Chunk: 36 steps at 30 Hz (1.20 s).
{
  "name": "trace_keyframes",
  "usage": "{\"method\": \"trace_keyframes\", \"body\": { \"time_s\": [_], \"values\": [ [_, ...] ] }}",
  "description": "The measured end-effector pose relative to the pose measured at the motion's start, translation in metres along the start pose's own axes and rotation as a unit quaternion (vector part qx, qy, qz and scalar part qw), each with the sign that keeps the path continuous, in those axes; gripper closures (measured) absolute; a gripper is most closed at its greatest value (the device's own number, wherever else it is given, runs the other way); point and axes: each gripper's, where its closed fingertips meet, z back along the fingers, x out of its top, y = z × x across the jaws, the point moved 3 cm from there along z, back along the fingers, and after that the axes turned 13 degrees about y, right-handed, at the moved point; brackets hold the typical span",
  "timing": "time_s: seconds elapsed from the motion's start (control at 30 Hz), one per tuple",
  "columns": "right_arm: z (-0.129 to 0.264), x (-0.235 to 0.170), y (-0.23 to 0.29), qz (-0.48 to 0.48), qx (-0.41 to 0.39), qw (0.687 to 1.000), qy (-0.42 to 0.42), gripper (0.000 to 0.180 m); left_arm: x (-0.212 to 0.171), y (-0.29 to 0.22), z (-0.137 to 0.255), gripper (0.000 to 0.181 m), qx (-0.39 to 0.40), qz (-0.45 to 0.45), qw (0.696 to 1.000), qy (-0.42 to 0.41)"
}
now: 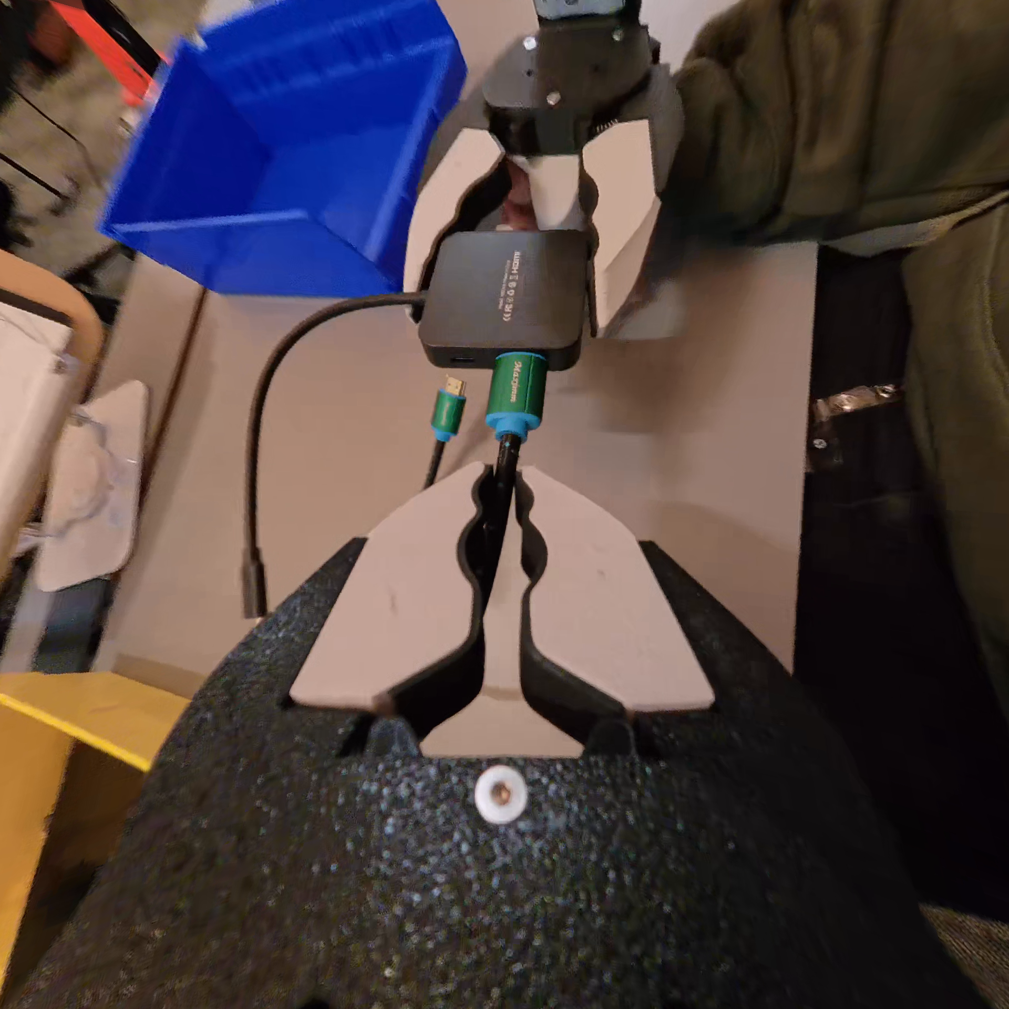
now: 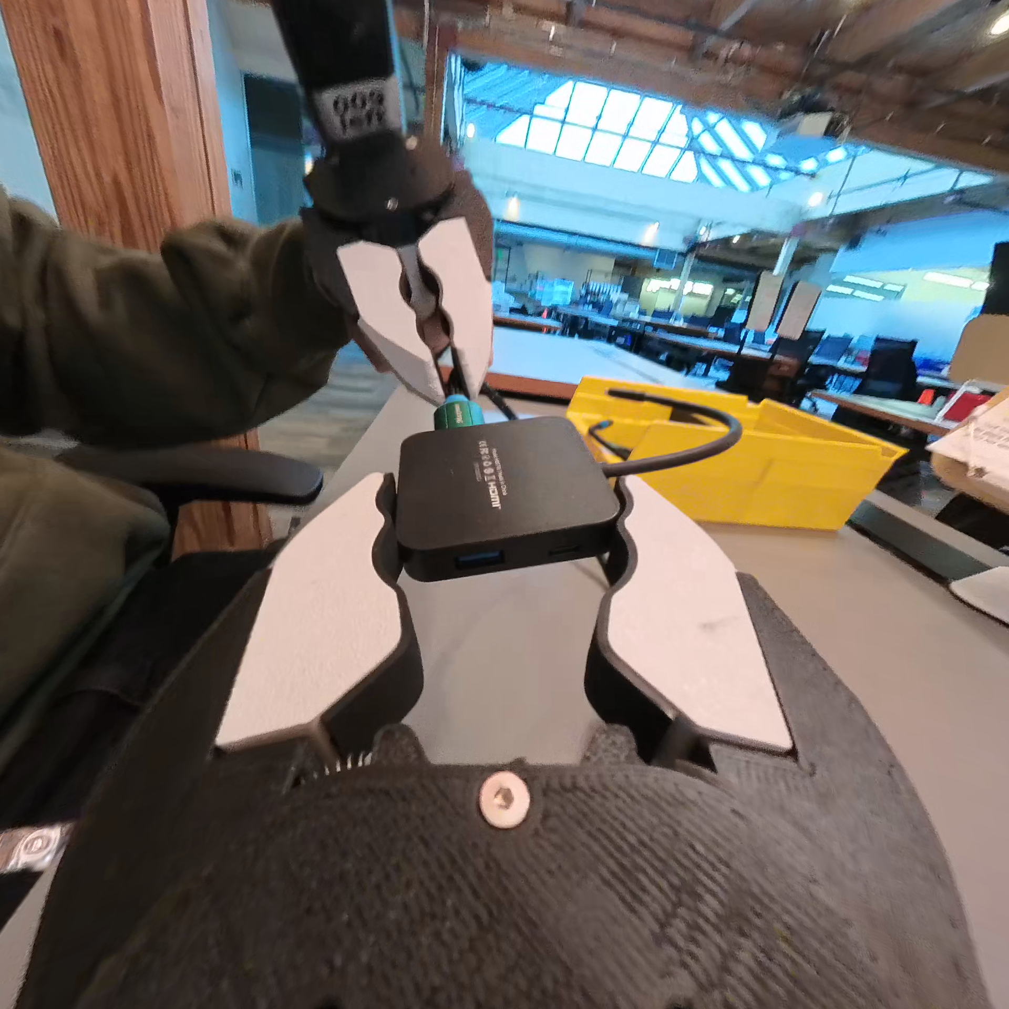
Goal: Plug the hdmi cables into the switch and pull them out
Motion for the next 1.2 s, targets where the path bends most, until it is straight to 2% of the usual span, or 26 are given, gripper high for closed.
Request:
{"method": "trace_keyframes", "body": {
  "time_s": [0.1, 0.23, 0.3, 0.43, 0.53, 0.67, 0.8, 0.9, 1.0, 1.13, 1.2],
  "values": [
    [0.005, 0.011, -0.008, 0.008, -0.039, 0.999, -0.012, 0.104, 0.008, 0.018, 0.019, 0.163, 0.078, 0.042, 0.995, -0.05],
    [0.036, 0.039, -0.03, 0.012, -0.133, 0.99, -0.053, 0.104, 0.011, 0.041, 0.061, 0.156, 0.168, 0.122, 0.961, -0.181],
    [0.061, 0.062, -0.04, 0.014, -0.186, 0.979, -0.086, 0.104, 0.0, 0.04, 0.064, 0.156, 0.17, 0.145, 0.951, -0.212],
    [0.117, 0.104, -0.063, 0.046, -0.328, 0.935, -0.128, 0.105, -0.034, 0.029, 0.035, 0.154, 0.137, 0.173, 0.961, -0.17],
    [0.148, 0.099, -0.104, 0.049, -0.445, 0.892, -0.061, 0.104, -0.046, 0.018, 0.017, 0.153, 0.113, 0.174, 0.966, -0.153],
    [0.17, 0.056, -0.171, 0.036, -0.57, 0.816, 0.083, 0.104, -0.052, 0.007, 0.002, 0.153, 0.09, 0.171, 0.971, -0.143],
    [0.169, 0.003, -0.217, -0.024, -0.611, 0.771, 0.176, 0.104, -0.052, 0.0, -0.005, 0.153, 0.07, 0.169, 0.973, -0.141],
    [0.161, -0.029, -0.233, -0.07, -0.613, 0.754, 0.223, 0.104, -0.055, -0.002, -0.006, 0.153, 0.068, 0.167, 0.975, -0.131],
    [0.151, -0.051, -0.237, -0.076, -0.608, 0.739, 0.28, 0.104, -0.061, -0.004, -0.008, 0.153, 0.064, 0.169, 0.976, -0.122],
    [0.131, -0.071, -0.23, -0.126, -0.539, 0.765, 0.33, 0.103, -0.07, -0.006, -0.01, 0.153, 0.056, 0.179, 0.976, -0.11],
    [0.134, -0.061, -0.226, -0.133, -0.546, 0.768, 0.308, 0.092, -0.073, -0.005, -0.01, 0.152, 0.059, 0.18, 0.976, -0.106]
  ]
}}
